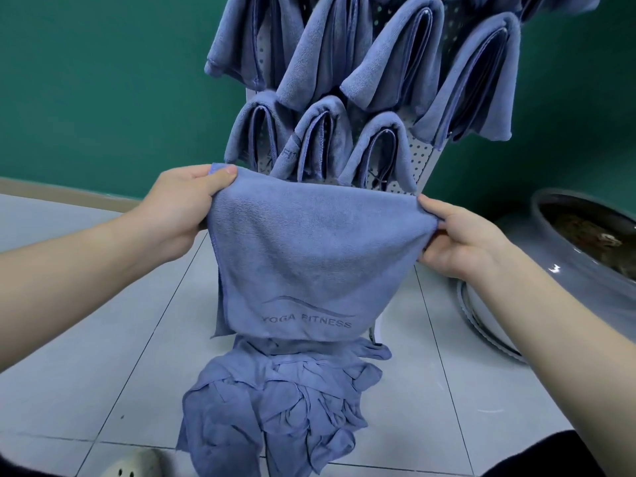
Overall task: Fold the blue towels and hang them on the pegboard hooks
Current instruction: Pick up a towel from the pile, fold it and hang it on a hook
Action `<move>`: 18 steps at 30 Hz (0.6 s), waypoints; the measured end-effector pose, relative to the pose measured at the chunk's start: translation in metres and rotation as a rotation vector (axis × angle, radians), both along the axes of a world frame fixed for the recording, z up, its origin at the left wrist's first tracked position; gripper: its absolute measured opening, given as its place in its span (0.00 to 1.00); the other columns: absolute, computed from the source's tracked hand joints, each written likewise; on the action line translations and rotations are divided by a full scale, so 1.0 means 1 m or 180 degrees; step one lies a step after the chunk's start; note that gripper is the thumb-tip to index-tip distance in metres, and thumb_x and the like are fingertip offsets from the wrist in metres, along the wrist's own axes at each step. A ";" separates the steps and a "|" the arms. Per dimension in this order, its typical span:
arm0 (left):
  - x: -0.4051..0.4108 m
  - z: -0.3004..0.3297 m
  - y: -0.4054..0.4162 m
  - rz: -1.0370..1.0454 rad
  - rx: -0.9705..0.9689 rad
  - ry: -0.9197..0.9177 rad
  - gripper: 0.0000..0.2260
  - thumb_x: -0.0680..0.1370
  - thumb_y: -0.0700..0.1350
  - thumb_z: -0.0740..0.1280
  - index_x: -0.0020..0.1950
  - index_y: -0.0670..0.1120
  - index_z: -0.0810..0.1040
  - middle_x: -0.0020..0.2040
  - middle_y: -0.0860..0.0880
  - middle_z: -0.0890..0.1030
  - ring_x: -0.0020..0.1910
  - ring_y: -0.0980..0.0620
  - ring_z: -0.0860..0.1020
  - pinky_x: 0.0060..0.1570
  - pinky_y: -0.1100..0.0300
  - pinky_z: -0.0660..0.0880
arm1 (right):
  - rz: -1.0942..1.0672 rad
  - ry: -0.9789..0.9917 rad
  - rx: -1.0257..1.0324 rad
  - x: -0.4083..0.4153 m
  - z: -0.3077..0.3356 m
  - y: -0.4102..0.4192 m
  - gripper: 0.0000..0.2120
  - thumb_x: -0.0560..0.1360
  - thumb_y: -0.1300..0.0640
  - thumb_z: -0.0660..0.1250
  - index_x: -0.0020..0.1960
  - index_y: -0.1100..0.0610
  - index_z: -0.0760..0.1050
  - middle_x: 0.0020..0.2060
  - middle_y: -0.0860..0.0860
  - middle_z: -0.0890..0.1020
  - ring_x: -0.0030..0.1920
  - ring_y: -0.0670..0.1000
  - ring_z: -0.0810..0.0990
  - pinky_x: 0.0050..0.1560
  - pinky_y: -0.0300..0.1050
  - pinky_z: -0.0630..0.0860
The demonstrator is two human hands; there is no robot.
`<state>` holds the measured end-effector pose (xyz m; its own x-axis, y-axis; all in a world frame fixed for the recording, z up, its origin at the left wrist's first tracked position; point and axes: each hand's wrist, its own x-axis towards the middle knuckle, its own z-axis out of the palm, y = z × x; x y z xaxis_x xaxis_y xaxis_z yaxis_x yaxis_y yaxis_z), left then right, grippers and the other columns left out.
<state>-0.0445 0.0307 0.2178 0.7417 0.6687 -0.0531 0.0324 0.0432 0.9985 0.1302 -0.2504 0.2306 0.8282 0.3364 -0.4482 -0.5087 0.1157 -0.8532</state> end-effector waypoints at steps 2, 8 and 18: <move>0.000 0.001 0.002 -0.0024 -0.0022 -0.0059 0.08 0.83 0.45 0.67 0.53 0.46 0.85 0.51 0.49 0.88 0.46 0.53 0.84 0.49 0.59 0.80 | -0.0042 0.0017 -0.0036 0.001 -0.001 0.000 0.05 0.78 0.55 0.73 0.48 0.56 0.80 0.35 0.49 0.82 0.40 0.49 0.82 0.45 0.46 0.80; 0.001 0.001 0.007 -0.0140 -0.0099 -0.0097 0.10 0.84 0.44 0.66 0.61 0.44 0.84 0.58 0.45 0.86 0.53 0.50 0.84 0.59 0.53 0.78 | 0.0001 0.0141 0.0190 0.002 -0.001 -0.002 0.08 0.77 0.64 0.72 0.56 0.59 0.80 0.41 0.54 0.86 0.36 0.51 0.86 0.36 0.43 0.84; 0.000 0.002 0.009 -0.0371 -0.0242 -0.0164 0.10 0.85 0.44 0.61 0.57 0.47 0.82 0.56 0.49 0.86 0.53 0.52 0.84 0.60 0.54 0.78 | 0.0004 -0.0041 0.0125 0.005 -0.003 0.001 0.18 0.78 0.58 0.73 0.66 0.61 0.80 0.59 0.54 0.85 0.56 0.56 0.85 0.58 0.48 0.82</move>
